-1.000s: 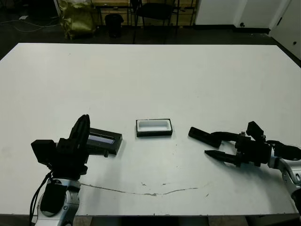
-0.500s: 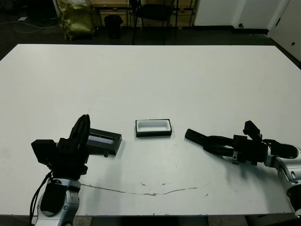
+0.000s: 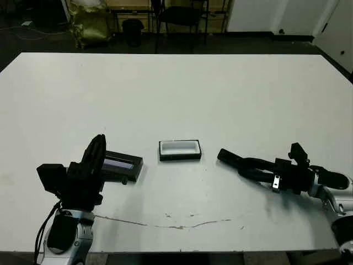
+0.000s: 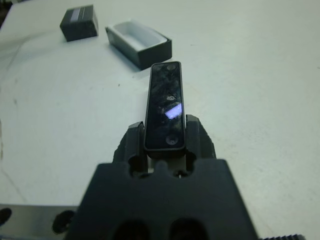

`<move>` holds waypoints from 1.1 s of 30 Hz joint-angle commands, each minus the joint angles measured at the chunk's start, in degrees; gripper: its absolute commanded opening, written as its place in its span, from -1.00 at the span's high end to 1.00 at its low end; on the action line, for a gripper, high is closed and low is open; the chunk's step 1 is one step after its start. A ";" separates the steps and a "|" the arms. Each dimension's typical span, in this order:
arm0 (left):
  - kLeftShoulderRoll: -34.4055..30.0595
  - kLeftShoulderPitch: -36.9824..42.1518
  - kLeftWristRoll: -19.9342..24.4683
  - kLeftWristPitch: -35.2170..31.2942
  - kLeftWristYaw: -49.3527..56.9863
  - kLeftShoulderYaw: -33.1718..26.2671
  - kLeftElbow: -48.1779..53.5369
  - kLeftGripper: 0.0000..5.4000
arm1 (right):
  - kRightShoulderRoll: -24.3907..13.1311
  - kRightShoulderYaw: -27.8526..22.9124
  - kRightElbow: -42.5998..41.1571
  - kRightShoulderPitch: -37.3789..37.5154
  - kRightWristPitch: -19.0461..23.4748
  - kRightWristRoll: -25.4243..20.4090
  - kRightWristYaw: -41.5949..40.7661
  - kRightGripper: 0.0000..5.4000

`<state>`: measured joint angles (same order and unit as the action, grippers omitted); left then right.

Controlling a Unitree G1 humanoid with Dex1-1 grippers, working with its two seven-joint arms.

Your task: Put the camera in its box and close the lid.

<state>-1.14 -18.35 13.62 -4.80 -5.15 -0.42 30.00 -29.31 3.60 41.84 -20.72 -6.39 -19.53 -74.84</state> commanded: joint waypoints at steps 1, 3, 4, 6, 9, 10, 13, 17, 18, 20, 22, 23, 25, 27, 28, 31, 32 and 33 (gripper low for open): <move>-0.07 -0.57 -0.27 -0.47 0.04 0.06 -0.86 1.00 | 0.47 0.96 -3.88 1.81 5.31 1.67 1.47 0.80; -0.16 -0.62 -0.57 -0.31 0.02 0.13 -0.94 1.00 | -0.79 0.73 -10.98 1.97 7.68 2.12 3.80 0.80; -0.09 -0.64 -0.48 -0.23 0.00 0.13 -1.00 1.00 | -1.07 0.59 -13.13 1.33 7.42 1.84 3.30 0.80; 0.00 -0.65 -0.30 0.16 -0.19 0.13 -1.24 1.00 | -1.25 0.38 -15.96 -0.24 9.21 1.16 2.73 0.80; -0.11 -0.58 -0.61 0.38 -0.12 0.13 -1.50 1.00 | -1.30 0.72 -19.07 -3.14 13.07 0.83 2.27 0.80; -0.12 -0.60 -0.55 0.35 -0.13 0.13 -1.50 1.00 | -1.51 1.06 -20.46 -3.88 13.65 1.43 2.55 0.80; 0.04 -0.84 -0.50 -0.14 0.17 0.22 -1.07 1.00 | -2.22 2.55 -24.53 -6.13 16.23 2.81 3.03 0.80; -0.08 -0.91 -0.56 -0.56 0.24 0.25 -0.76 1.00 | -2.37 4.36 -26.91 -8.81 20.21 3.00 2.26 0.80; -0.09 -0.94 -0.60 -0.53 0.23 0.26 -0.77 1.00 | -2.28 4.85 -27.28 -9.53 20.86 3.20 2.21 0.80; 0.01 -0.93 -0.56 -0.46 0.28 0.26 -0.86 1.00 | -2.30 5.51 -28.10 -10.65 21.83 3.52 2.38 0.80; 0.03 -0.94 -0.57 -0.29 0.21 0.27 -0.99 1.00 | -2.19 5.70 -28.45 -11.62 22.37 3.30 2.16 0.80; -0.02 -0.94 -0.58 -0.22 0.13 0.26 -1.07 1.00 | -2.10 5.80 -28.31 -12.11 22.18 3.27 1.90 0.80; 0.10 -0.98 -0.23 -0.47 0.15 0.22 -0.96 1.00 | -1.96 6.03 -27.60 -13.24 22.68 2.99 1.17 0.80; 0.32 -1.02 0.19 -0.83 0.32 0.17 -0.82 1.00 | -2.07 6.30 -27.28 -14.20 23.70 2.93 0.72 0.80; 0.32 -1.03 -0.07 -0.72 0.44 0.21 -0.85 1.00 | -2.24 6.41 -27.40 -14.54 23.89 3.21 0.74 0.80; 0.02 -1.01 -0.65 -0.31 0.28 0.24 -1.01 1.00 | -2.79 6.72 -27.68 -15.47 23.94 3.96 0.66 0.80; -0.02 -0.97 -0.73 -0.24 0.23 0.23 -1.06 1.00 | -3.00 6.83 -27.87 -15.75 23.51 4.30 0.72 0.80; -0.01 -0.95 -0.83 -0.26 0.27 0.25 -1.06 1.00 | -3.28 7.06 -28.11 -16.09 23.04 4.84 0.79 0.80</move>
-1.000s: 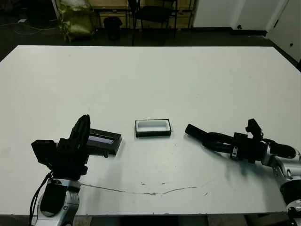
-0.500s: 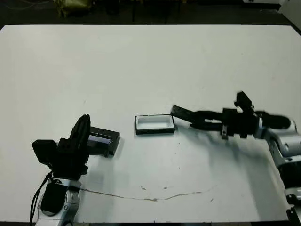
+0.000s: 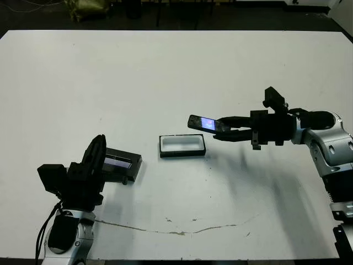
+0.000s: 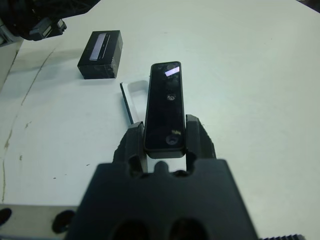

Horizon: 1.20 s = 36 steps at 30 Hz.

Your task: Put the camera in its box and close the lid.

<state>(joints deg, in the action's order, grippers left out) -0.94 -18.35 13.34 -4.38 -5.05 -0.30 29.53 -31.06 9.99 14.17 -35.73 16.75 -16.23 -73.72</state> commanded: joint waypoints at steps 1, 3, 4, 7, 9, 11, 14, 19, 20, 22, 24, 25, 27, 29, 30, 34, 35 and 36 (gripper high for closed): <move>-0.20 -0.96 -0.67 -0.72 0.22 0.18 -0.53 1.00 | -1.71 0.84 -0.63 -1.45 -0.24 1.79 -0.47 0.80; 0.02 -0.98 -0.36 -1.00 0.26 0.23 -0.40 1.00 | -1.88 1.18 -0.83 -2.29 -0.58 2.22 -1.01 0.80; 0.13 -0.98 -0.18 -1.14 0.28 0.26 -0.34 1.00 | -1.99 1.47 -1.01 -2.80 -0.89 2.59 -1.35 0.80; 0.05 -0.94 -0.13 -1.32 0.27 0.37 -0.14 1.00 | -2.25 2.27 -1.74 -4.11 0.90 3.04 -1.65 0.80; 0.11 -0.93 -0.30 -1.29 0.41 0.43 -0.08 1.00 | -2.25 2.76 -2.22 -4.52 0.82 3.66 -1.36 0.80; 0.08 -0.86 -0.32 -1.37 0.43 0.45 -0.05 1.00 | -1.88 3.35 -1.99 -4.94 0.64 3.91 -1.45 0.80; -0.09 -0.77 -0.65 -1.38 0.49 0.49 -0.02 1.00 | -1.55 4.60 -1.75 -5.67 0.10 4.77 -1.75 0.80; -0.14 -0.57 -0.60 -1.34 0.32 0.47 -0.10 1.00 | -1.11 6.74 -1.54 -6.48 -0.13 6.85 -1.48 0.80; -0.13 -0.53 -0.48 -1.50 0.32 0.49 -0.03 1.00 | -0.91 7.11 -1.20 -6.68 -0.37 7.12 -1.75 0.80; -0.11 -0.50 -0.68 -1.71 0.52 0.56 0.08 1.00 | -0.43 7.95 -0.55 -7.11 -1.09 7.53 -2.43 0.80; -0.10 -0.47 -0.82 -1.57 0.57 0.55 -0.07 1.00 | 0.00 8.92 -0.03 -7.58 -2.11 8.15 -3.07 0.80; -0.10 -0.45 -0.80 -1.47 0.53 0.52 -0.19 1.00 | 0.17 9.32 0.20 -7.79 -2.30 8.41 -3.30 0.80; -0.08 -0.47 -0.53 -1.59 0.48 0.49 -0.19 1.00 | 0.58 10.13 0.91 -8.40 -1.78 8.84 -3.89 0.80; -0.05 -0.55 -0.37 -1.92 0.58 0.47 -0.04 1.00 | 1.30 10.83 2.26 -9.18 -2.01 9.17 -4.61 0.80; 0.02 -0.59 -0.27 -2.05 0.66 0.44 0.01 1.00 | 1.50 11.11 2.58 -9.35 -2.81 9.60 -4.52 0.80; 0.08 -0.76 -0.43 -1.83 0.72 0.47 0.03 1.00 | 1.80 12.04 1.76 -9.40 -2.73 11.26 -3.69 0.80; 0.13 -0.80 -0.33 -1.74 0.68 0.44 -0.03 1.00 | 1.87 12.19 1.62 -9.45 -2.31 11.42 -3.73 0.80; 0.14 -0.84 -0.28 -1.73 0.68 0.42 -0.02 1.00 | 1.96 12.35 1.53 -9.51 -2.07 11.54 -3.83 0.80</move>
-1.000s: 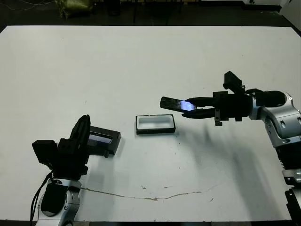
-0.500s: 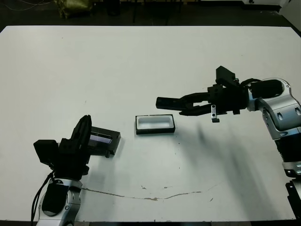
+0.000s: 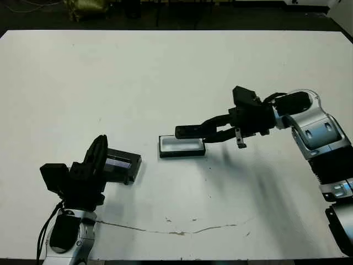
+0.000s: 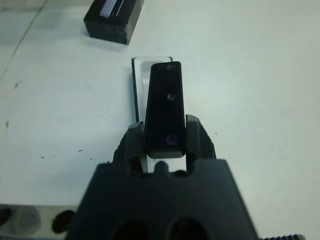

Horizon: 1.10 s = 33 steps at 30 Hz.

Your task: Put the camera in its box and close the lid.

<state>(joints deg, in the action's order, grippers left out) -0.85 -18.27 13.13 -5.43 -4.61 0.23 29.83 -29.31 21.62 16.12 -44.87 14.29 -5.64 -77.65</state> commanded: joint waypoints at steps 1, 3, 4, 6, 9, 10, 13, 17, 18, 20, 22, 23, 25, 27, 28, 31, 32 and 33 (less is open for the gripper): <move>-0.01 -0.95 -0.25 -0.62 0.26 -0.08 -0.30 1.00 | 0.18 0.91 -0.70 -0.36 0.34 1.28 0.15 0.80; -0.05 -0.98 -0.44 -0.57 0.33 -0.09 -0.36 1.00 | 0.27 1.11 -0.65 -0.45 0.87 1.24 -0.41 0.80; -0.04 -1.03 -0.47 -0.54 0.34 -0.12 -0.38 1.00 | 0.28 1.23 -0.72 -0.48 1.19 1.26 -0.62 0.80; -0.05 -1.04 -0.24 -0.63 0.24 -0.17 -0.41 1.00 | 0.32 1.61 -0.74 -0.61 2.00 1.40 -1.03 0.80; 0.05 -1.07 -0.24 -0.81 0.40 -0.08 -0.29 1.00 | 0.11 2.48 -1.28 -0.72 1.61 2.50 -0.79 0.80; -0.01 -1.05 -0.40 -0.72 0.38 -0.04 -0.34 1.00 | 0.02 2.94 -1.55 -0.90 1.68 3.06 -0.73 0.80; 0.02 -1.01 0.00 -0.35 -0.03 -0.01 -0.62 1.00 | 0.03 3.54 -1.86 -1.05 0.43 4.24 -0.47 0.80; 0.24 -1.17 -0.07 -0.91 0.42 0.12 -0.32 1.00 | 0.19 4.50 -1.73 -1.84 0.15 5.88 -0.64 0.80; 0.28 -1.20 -0.01 -0.87 0.41 0.14 -0.31 1.00 | 0.38 4.63 -1.33 -2.04 0.08 5.91 -0.93 0.80; 0.40 -1.26 0.11 -0.85 0.40 0.16 -0.29 1.00 | 0.69 4.87 -0.53 -2.43 0.15 5.83 -1.54 0.80; 0.40 -1.33 -0.19 -0.73 0.45 0.22 -0.25 1.00 | 1.01 5.20 0.53 -2.92 -0.26 5.89 -2.20 0.80; 0.43 -1.37 -0.36 -0.75 0.55 0.24 -0.20 1.00 | 1.17 5.42 1.02 -3.16 -0.74 6.12 -2.41 0.80; 0.50 -1.42 -0.39 -0.97 0.66 0.20 -0.07 1.00 | 1.47 5.80 1.97 -3.61 -1.41 6.66 -2.68 0.80; 0.52 -1.43 -0.23 -1.00 0.55 0.16 -0.09 1.00 | 1.90 6.32 3.14 -4.30 -0.19 7.13 -3.18 0.80; 0.53 -1.41 -0.19 -0.93 0.49 0.16 -0.15 1.00 | 2.23 6.44 3.88 -4.55 -0.17 7.22 -3.33 0.80; 0.50 -1.41 -0.18 -0.94 0.40 0.29 -0.10 1.00 | 2.93 6.59 5.93 -4.90 -4.57 8.12 -2.77 0.80; 0.58 -1.45 -0.13 -1.18 0.52 0.34 0.05 1.00 | 3.20 6.64 6.56 -5.12 -5.13 8.39 -2.70 0.80; 0.65 -1.46 -0.11 -1.30 0.60 0.39 0.09 1.00 | 3.42 6.71 6.91 -5.33 -4.92 8.78 -2.51 0.80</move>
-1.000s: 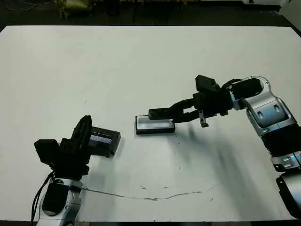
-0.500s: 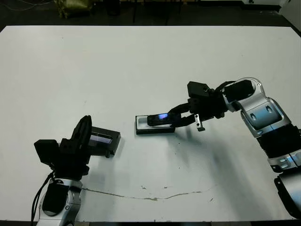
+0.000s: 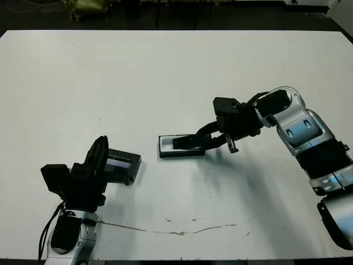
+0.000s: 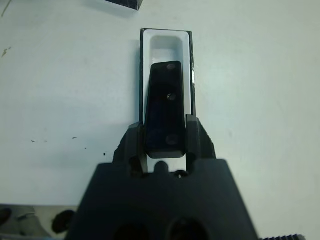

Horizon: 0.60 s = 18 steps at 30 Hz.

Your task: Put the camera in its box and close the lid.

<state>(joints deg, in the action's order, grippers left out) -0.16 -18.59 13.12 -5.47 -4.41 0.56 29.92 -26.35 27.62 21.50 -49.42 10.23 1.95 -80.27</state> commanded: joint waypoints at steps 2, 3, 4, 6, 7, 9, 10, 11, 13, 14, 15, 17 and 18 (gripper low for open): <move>0.08 -1.14 0.03 -1.56 0.53 0.07 0.08 1.00 | 1.00 0.80 2.10 -1.06 -0.50 1.84 0.58 0.80; 0.11 -1.14 0.12 -1.74 0.56 0.05 0.15 1.00 | 1.24 0.88 2.36 -1.20 -0.25 2.06 0.65 0.80; 0.09 -1.14 0.13 -1.69 0.49 0.04 0.15 1.00 | 1.50 0.97 2.60 -1.34 0.39 2.22 0.60 0.80; 0.12 -1.15 0.11 -1.68 0.48 0.05 0.17 1.00 | 1.92 1.25 2.86 -1.66 1.64 2.58 0.52 0.80; 0.14 -1.16 0.08 -1.66 0.48 0.09 0.18 1.00 | 2.18 1.26 3.12 -1.77 2.10 2.55 0.44 0.80; 0.27 -1.20 0.14 -1.96 0.66 0.20 0.37 1.00 | 2.69 1.52 3.84 -2.27 2.81 2.66 0.07 0.80; 0.22 -1.18 0.18 -2.08 0.61 0.25 0.39 1.00 | 2.96 1.69 4.18 -2.57 3.19 2.78 -0.03 0.80; 0.11 -1.16 -0.02 -2.27 0.69 0.32 0.46 1.00 | 3.16 1.87 4.41 -2.84 3.37 2.96 -0.04 0.80; -0.06 -1.13 -0.24 -2.36 0.69 0.41 0.54 1.00 | 3.45 1.89 4.55 -3.01 2.56 3.26 0.39 0.80; 0.00 -1.13 -0.22 -2.43 0.75 0.42 0.57 1.00 | 3.70 1.74 4.86 -3.09 2.10 3.16 0.42 0.80; 0.08 -1.14 -0.11 -2.57 0.80 0.39 0.64 1.00 | 3.98 1.62 5.19 -3.20 2.09 3.04 0.40 0.80; 0.23 -1.18 0.25 -2.48 0.71 0.32 0.56 1.00 | 4.32 1.78 5.42 -3.45 2.27 3.34 0.45 0.80; 0.24 -1.21 0.26 -2.59 0.78 0.33 0.65 1.00 | 4.46 1.91 5.46 -3.56 2.64 3.61 0.47 0.80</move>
<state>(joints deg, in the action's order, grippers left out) 0.08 -18.66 13.36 -6.84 -4.00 0.89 30.48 -22.19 28.83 26.08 -52.83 12.40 4.46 -80.58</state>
